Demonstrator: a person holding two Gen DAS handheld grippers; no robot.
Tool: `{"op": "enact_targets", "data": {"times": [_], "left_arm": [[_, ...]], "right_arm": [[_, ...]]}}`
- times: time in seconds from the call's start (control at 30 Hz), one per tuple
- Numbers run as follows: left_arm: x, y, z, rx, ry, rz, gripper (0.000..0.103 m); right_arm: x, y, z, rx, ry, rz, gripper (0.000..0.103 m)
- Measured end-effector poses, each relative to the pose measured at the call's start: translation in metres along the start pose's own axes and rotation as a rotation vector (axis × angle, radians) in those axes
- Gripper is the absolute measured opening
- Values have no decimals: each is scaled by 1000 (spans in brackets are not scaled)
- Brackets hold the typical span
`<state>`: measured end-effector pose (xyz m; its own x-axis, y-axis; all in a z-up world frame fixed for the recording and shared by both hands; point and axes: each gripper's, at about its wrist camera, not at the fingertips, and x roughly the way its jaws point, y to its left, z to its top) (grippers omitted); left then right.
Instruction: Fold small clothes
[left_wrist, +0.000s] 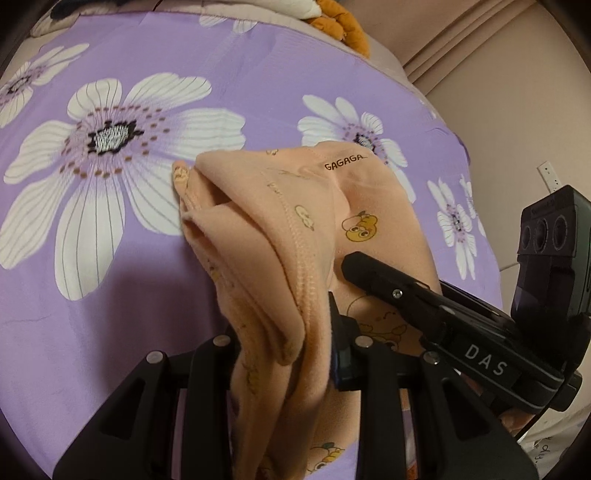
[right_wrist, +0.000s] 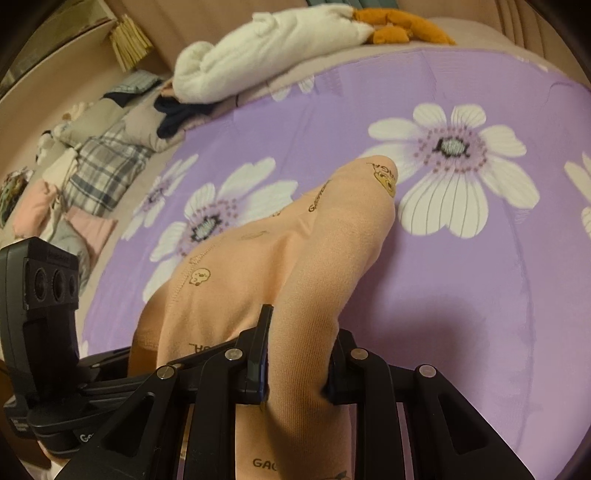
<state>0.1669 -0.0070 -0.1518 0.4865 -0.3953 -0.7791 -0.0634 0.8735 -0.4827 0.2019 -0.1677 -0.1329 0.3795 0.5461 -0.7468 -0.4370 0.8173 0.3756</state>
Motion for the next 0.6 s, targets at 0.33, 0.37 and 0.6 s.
{"op": "enact_targets", "data": {"times": [0.33,0.37,0.6], "left_arm": [[12,13,-7,-29,42,24,43],[13,13,-6,-34,44,22,44],[1,17,-15,-41,45,26,52]], "right_arm": [[8,-14,-4,25,39,-30,25],[9,-14,-5,15,40,-46,25],[4,-21,-7,49,33,-68,29]]}}
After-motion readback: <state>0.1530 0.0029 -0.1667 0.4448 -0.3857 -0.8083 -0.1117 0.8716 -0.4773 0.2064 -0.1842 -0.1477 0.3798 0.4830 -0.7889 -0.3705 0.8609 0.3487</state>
